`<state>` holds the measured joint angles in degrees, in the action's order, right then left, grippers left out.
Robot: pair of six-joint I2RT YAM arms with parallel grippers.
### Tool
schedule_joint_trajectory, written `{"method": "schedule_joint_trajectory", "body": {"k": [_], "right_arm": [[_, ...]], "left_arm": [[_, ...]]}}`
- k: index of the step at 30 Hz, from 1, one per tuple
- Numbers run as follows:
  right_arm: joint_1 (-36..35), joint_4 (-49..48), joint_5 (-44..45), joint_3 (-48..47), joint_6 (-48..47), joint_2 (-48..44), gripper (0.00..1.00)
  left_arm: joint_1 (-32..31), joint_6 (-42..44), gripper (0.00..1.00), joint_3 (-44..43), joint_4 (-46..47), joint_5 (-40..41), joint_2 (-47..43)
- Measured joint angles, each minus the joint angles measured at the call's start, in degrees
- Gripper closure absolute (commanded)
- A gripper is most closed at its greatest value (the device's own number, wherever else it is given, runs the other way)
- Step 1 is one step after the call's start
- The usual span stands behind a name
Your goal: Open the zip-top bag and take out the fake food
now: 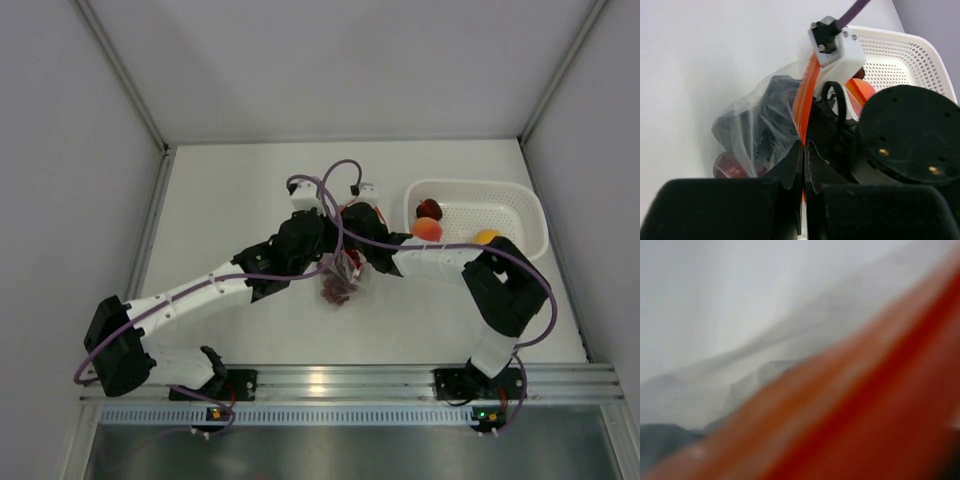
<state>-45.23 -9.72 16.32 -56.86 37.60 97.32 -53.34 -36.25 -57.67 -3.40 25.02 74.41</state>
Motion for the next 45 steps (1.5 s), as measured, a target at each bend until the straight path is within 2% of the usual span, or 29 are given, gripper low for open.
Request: {"method": "schedule_joint_trajectory", "body": {"k": [6, 13, 21, 32, 36, 40, 45], "right_arm": [[0.09, -4.52, -1.7, -1.44, -2.47, 6.95, 0.59], [0.31, -6.4, -5.99, -3.19, -4.13, 10.36, 0.55], [0.24, -9.55, -11.93, 1.29, -4.61, 7.91, 0.6], [-0.72, -9.05, -15.78, 4.83, -4.46, 2.8, 0.57], [-3.1, -8.96, -16.2, 4.31, -4.85, 2.95, 0.51], [-5.22, -8.07, -16.26, -0.26, -5.05, 6.29, 0.42], [-6.21, -6.91, -14.38, -4.11, -5.42, 10.47, 0.37]], "left_arm": [[0.63, -0.04, 1.0, 1.84, 0.04, 0.59, -0.02], [2.4, 0.04, 1.0, 4.57, -0.76, 0.94, -1.68], [3.3, 1.99, 1.0, 4.87, -2.23, 0.76, -5.6], [3.32, 3.56, 1.0, 2.01, -4.07, -6.38, -6.45], [3.34, 3.21, 1.0, 1.99, -4.57, -6.99, -6.67], [3.45, 2.89, 1.0, 1.99, -4.85, -6.58, -6.67], [4.04, 2.21, 1.0, 2.67, -5.73, -3.85, -7.23]]}}
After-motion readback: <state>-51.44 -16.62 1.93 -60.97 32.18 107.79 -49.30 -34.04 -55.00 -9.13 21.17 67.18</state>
